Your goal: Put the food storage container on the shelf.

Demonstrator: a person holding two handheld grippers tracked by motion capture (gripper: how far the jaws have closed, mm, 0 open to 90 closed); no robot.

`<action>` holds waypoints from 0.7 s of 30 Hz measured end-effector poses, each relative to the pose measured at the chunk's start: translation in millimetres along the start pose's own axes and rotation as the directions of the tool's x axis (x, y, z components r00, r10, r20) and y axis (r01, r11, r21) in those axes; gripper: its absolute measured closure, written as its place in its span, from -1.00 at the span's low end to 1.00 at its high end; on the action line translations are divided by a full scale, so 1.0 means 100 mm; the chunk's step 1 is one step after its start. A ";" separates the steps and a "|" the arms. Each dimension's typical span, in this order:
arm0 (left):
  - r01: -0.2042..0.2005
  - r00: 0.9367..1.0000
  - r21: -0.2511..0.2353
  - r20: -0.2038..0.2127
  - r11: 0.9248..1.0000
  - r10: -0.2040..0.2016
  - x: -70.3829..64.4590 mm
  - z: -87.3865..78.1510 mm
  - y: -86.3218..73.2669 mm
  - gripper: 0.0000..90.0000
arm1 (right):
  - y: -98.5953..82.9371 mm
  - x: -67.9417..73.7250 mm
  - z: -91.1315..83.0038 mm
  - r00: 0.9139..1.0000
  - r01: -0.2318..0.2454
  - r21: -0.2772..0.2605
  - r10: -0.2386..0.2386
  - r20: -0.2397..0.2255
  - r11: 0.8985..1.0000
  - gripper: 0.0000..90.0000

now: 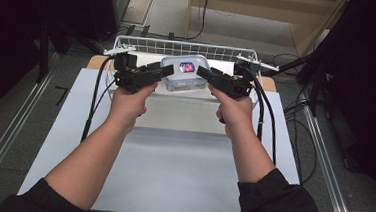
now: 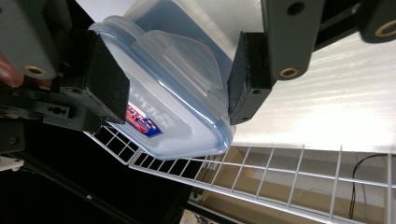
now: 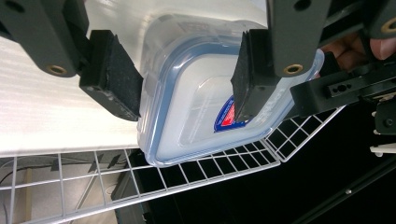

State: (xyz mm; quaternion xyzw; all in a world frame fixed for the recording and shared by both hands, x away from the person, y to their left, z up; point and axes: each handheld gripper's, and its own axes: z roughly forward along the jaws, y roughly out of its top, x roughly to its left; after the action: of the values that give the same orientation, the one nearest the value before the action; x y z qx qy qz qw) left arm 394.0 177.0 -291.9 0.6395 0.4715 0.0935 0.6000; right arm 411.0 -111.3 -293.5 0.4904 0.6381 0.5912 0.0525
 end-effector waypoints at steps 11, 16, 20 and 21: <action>-0.135 0.988 -0.029 -0.084 0.990 0.133 -0.16 -0.28 -0.03 -0.38 | -0.08 0.14 -0.21 0.981 0.184 -0.041 -0.180 0.073 0.982 -0.40; -0.162 0.983 -0.023 -0.091 0.986 0.160 -0.23 -0.38 -0.13 -0.39 | -0.18 0.19 -0.37 0.969 0.237 -0.045 -0.233 0.086 0.970 -0.43; -0.188 0.977 -0.023 -0.105 0.982 0.184 -0.27 -0.49 -0.23 -0.39 | -0.27 0.22 -0.47 0.966 0.248 -0.047 -0.243 0.092 0.968 -0.45; -0.199 0.975 -0.022 -0.110 0.980 0.195 -0.29 -0.52 -0.27 -0.40 | -0.30 0.22 -0.50 0.963 0.256 -0.051 -0.251 0.094 0.965 -0.45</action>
State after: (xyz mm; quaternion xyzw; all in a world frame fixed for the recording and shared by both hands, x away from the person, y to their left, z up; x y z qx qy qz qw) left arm 329.9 187.6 -288.2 0.6671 0.4358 0.1944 0.5720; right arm 350.4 -125.6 -291.3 0.4278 0.6740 0.5776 0.1706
